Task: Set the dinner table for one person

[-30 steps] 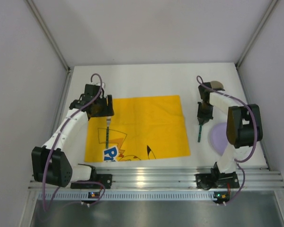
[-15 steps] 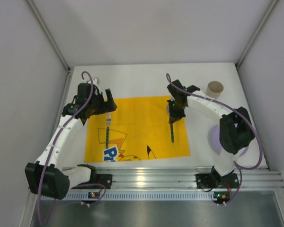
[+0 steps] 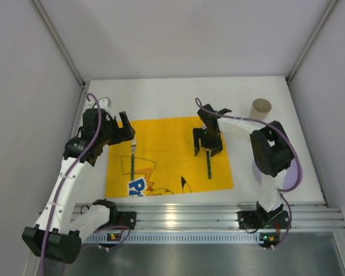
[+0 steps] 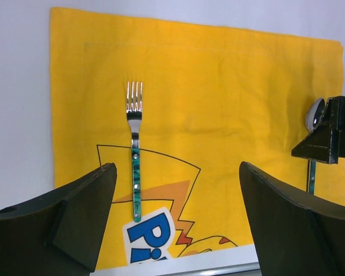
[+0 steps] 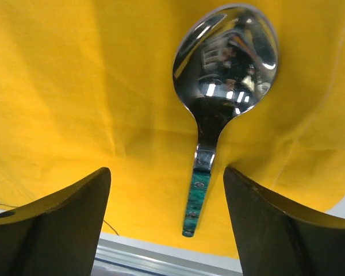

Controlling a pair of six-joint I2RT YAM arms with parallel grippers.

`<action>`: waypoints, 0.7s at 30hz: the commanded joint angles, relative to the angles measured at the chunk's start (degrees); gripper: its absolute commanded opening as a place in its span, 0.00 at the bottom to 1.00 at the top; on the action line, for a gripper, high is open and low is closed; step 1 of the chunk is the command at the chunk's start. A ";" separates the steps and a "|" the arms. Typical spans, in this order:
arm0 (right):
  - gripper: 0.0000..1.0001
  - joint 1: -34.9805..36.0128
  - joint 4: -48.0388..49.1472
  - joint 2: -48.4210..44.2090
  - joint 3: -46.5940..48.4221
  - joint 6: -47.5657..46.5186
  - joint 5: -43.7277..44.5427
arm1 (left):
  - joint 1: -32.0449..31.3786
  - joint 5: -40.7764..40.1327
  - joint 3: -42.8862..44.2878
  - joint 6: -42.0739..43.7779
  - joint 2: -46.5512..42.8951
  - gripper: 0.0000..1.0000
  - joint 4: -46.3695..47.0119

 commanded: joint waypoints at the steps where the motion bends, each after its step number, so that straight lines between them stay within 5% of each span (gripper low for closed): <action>1: 0.80 -0.04 -0.24 -5.14 1.42 -2.09 3.97 | 0.19 -2.73 -1.46 -0.19 -2.04 0.92 -0.85; 5: 0.89 -2.32 -6.66 -13.14 11.15 -4.38 10.47 | 0.19 -5.09 -2.61 -1.95 -1.87 0.92 0.73; 10: 0.90 -19.88 -8.87 -18.34 15.41 -3.85 8.48 | 0.19 -4.94 -5.59 -3.79 -0.81 0.92 6.26; 15: 0.90 -35.77 -12.20 -13.52 19.35 -4.82 6.45 | 0.19 -1.77 -5.60 -2.40 4.28 0.92 11.28; 21: 0.90 -44.42 -12.91 -6.49 24.63 -4.82 7.33 | 0.19 1.14 -4.02 1.21 10.70 0.91 14.88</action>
